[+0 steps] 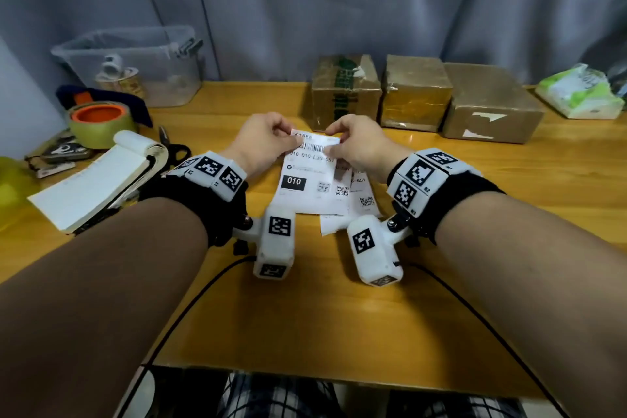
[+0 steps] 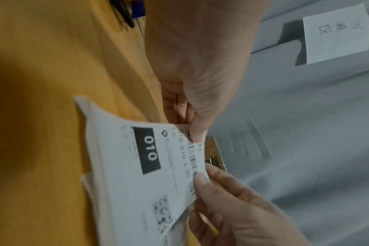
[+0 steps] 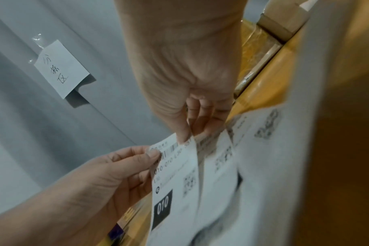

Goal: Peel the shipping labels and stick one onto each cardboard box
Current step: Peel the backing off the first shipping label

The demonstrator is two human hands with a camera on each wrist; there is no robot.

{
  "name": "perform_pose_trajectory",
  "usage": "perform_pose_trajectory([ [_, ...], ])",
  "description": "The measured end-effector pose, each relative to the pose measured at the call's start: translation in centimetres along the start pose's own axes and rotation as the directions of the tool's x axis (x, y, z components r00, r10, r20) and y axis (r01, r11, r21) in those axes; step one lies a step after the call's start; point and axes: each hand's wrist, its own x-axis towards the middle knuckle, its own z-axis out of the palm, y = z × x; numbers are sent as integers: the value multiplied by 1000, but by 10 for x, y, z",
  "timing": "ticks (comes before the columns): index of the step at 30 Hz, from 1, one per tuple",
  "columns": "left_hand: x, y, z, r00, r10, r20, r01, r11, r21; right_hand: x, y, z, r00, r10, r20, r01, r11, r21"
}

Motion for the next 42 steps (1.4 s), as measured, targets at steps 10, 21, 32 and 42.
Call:
perform_pose_trajectory([
  [10, -8, 32, -3, 995, 90, 40, -81, 978, -194, 1, 2, -40, 974, -146, -173, 158, 985, 62],
  [21, -17, 50, 21, 998, 59, -16, -58, 851, -521, -19, -3, -35, 920, -323, -224, 367, 908, 202],
  [32, -22, 54, 36, 997, 38, 62, 17, 708, -706, -31, 0, -34, 930, -300, -212, 359, 864, 353],
  [42, -23, 49, 38, 995, 48, 85, 31, 665, -746, -31, 5, -38, 934, -309, -181, 355, 869, 344],
])
